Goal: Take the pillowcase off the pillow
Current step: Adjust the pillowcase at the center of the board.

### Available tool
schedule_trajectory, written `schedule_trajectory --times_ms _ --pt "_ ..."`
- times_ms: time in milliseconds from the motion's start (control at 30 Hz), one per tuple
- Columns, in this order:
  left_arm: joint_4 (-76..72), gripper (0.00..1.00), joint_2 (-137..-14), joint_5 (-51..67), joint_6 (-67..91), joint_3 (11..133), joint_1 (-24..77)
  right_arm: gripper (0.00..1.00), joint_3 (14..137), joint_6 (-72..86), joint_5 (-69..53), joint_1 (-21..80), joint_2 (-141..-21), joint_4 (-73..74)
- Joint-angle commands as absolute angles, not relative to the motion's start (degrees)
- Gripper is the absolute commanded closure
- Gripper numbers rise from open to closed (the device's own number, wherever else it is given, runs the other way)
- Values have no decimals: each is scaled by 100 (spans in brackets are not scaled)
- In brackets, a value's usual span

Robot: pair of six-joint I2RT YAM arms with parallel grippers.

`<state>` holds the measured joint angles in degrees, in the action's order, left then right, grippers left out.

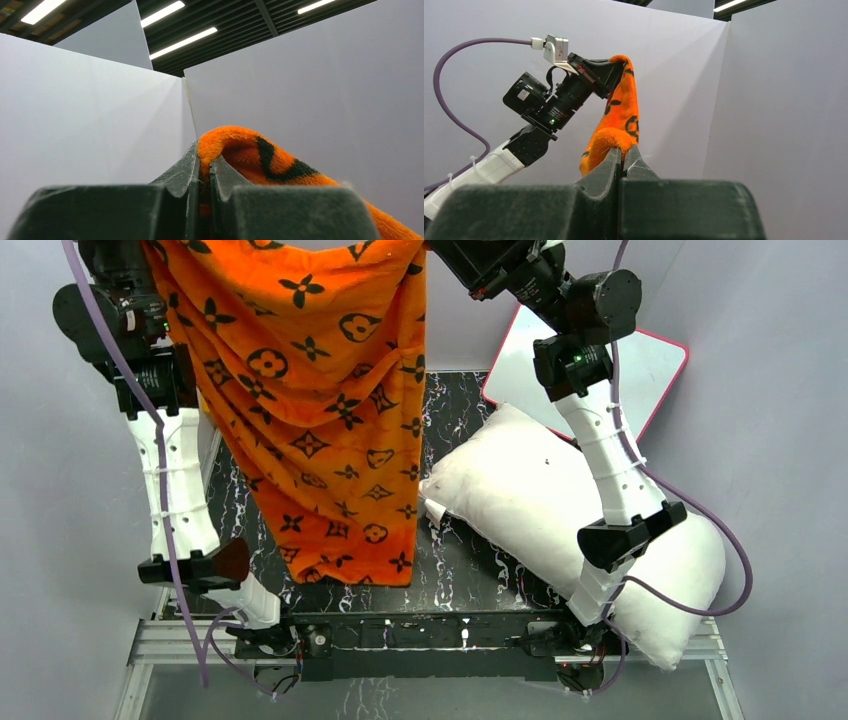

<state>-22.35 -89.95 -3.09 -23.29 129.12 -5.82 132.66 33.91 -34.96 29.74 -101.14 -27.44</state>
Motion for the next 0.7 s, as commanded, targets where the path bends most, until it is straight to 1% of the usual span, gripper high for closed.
schedule_trajectory --times_ms 0,67,133,233,367,533,667 --pt "-2583 100 -9078 -556 -2414 13983 -570 100 13823 3320 -3436 3029 -9988 -3131" --pt "-2678 100 -8988 -780 -2341 14054 -567 100 13829 3375 -3429 3113 -9916 -3162" --pt "-2908 100 -8649 -939 -2211 13822 -569 100 13821 3400 -3421 3237 -9810 -3151" --pt "-3251 100 -8109 -1000 -2035 13377 -569 100 13825 3423 -3365 3438 -9642 -3101" --pt "-3326 100 -7399 -905 -1928 13008 -530 100 13659 3575 -3333 3642 -9369 -3029" --pt "-3169 100 -6632 -1014 -2336 12738 -386 100 13316 3888 -3313 3786 -9056 -3041" --pt "-3057 100 -6267 -1031 -2864 12741 77 100 13335 4144 -3339 3866 -9001 -3028"
